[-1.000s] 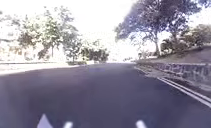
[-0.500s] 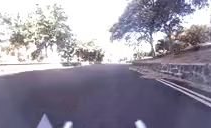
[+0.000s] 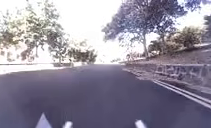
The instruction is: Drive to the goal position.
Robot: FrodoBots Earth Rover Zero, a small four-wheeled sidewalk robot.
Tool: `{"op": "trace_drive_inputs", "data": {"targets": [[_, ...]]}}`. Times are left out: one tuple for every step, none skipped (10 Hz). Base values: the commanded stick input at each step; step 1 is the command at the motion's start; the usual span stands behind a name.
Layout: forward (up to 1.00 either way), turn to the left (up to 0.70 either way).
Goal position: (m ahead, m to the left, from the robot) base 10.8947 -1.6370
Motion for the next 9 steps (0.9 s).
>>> {"op": "trace_drive_inputs", "data": {"targets": [[0.7,0.0],[0.7,0.0],[0.7,0.0],[0.7,0.0],[0.7,0.0],[0.7,0.0],[0.7,0.0],[0.7,0.0],[0.7,0.0]]}}
